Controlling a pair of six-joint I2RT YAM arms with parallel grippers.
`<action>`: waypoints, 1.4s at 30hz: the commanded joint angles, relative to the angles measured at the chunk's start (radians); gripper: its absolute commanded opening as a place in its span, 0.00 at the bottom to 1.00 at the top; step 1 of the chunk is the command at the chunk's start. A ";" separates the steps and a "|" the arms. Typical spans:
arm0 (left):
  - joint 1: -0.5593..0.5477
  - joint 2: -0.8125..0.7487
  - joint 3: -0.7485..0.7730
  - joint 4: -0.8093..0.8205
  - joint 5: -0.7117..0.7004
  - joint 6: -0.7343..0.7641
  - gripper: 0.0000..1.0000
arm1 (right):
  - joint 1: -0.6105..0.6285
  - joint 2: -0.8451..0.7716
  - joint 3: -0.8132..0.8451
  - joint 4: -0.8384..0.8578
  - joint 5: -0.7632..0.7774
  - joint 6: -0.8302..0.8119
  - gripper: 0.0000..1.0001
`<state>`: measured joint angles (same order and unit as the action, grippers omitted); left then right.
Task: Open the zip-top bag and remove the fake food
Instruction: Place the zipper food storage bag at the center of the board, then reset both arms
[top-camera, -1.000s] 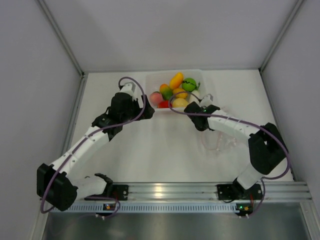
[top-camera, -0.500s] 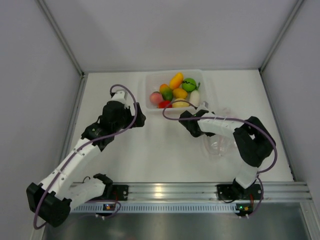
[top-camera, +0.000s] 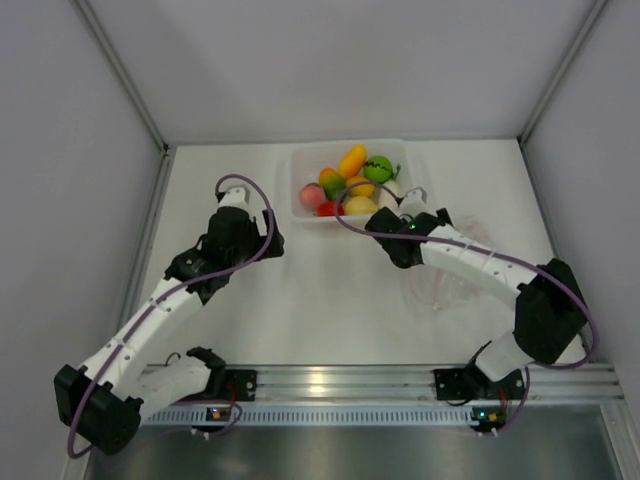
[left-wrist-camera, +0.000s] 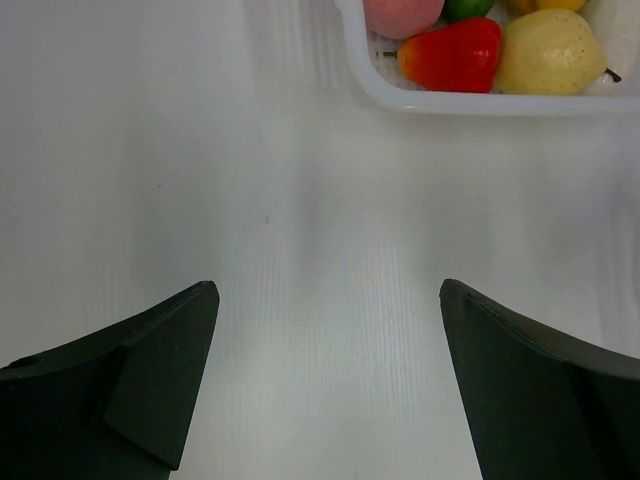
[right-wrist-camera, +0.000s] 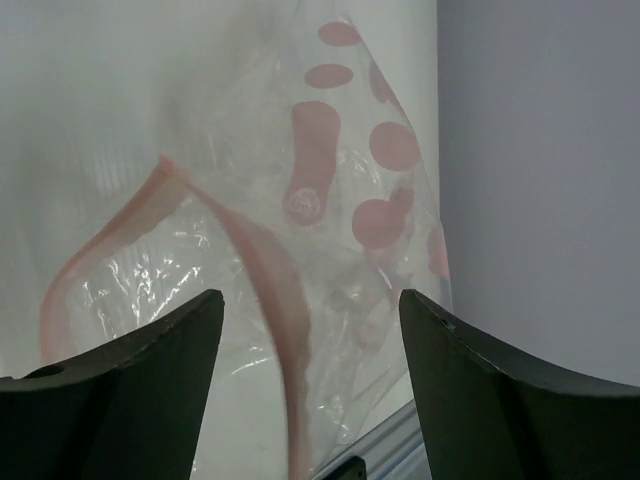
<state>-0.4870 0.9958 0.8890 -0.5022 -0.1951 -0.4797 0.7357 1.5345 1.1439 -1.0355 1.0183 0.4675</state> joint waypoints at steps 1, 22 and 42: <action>0.001 -0.002 -0.021 -0.013 -0.121 -0.048 0.99 | 0.034 -0.098 0.057 -0.018 -0.044 -0.010 0.73; 0.002 -0.210 0.070 -0.182 -0.193 0.081 0.99 | 0.041 -0.738 -0.047 0.239 -0.282 -0.171 0.99; 0.013 -0.471 -0.042 -0.179 -0.429 0.113 0.99 | 0.041 -1.028 -0.173 0.288 -0.198 -0.213 0.99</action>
<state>-0.4850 0.5781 0.8570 -0.6815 -0.5743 -0.3672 0.7704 0.5255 0.9859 -0.8040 0.8001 0.2630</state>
